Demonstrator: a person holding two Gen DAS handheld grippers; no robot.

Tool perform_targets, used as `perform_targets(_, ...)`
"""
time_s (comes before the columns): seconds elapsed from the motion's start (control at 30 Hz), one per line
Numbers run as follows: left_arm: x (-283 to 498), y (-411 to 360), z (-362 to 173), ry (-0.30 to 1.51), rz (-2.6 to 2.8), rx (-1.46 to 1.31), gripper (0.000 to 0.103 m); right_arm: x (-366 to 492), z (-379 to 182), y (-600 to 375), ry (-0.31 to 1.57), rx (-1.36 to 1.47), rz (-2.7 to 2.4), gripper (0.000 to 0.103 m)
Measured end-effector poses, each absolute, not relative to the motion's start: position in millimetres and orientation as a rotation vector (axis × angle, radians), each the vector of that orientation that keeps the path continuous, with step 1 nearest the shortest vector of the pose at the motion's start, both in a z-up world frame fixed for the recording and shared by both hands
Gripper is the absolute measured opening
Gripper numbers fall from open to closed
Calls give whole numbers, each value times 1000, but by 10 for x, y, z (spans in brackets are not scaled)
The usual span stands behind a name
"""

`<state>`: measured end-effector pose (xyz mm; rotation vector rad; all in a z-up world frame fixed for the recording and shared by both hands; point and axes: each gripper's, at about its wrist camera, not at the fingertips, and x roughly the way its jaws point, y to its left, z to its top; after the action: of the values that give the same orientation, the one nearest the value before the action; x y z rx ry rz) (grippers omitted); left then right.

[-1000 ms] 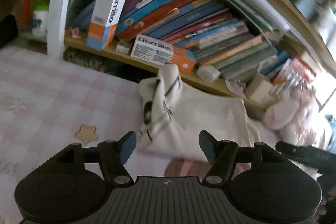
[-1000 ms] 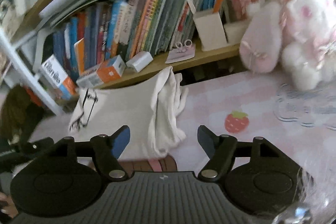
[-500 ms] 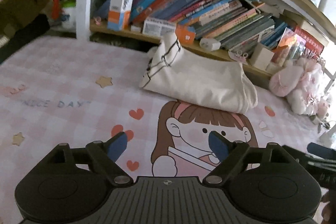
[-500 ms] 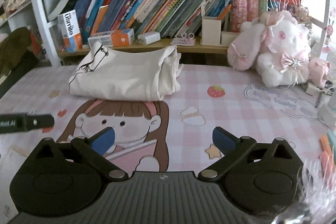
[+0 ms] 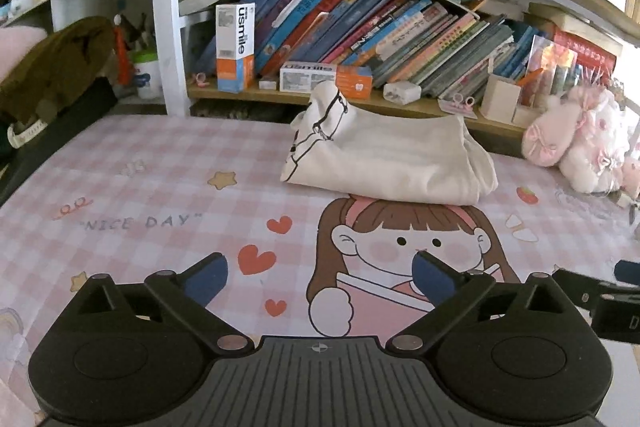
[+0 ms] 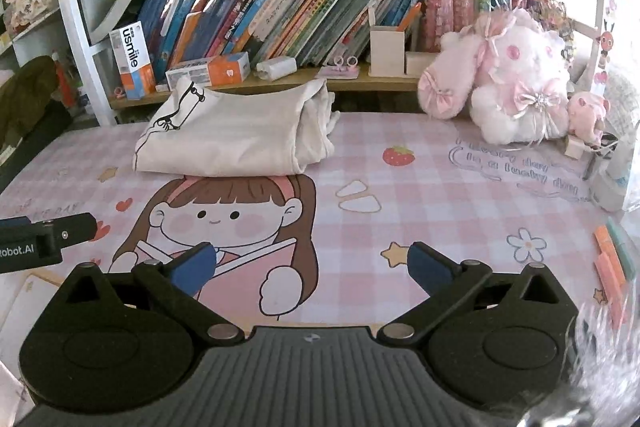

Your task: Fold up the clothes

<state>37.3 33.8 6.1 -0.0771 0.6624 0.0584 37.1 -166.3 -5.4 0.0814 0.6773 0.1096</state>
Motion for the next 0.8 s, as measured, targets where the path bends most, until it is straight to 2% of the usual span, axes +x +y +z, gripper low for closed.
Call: perform_targets(0.8,413,310,54,684,25,-73,101,343,-89,-1649,697,94,115,103)
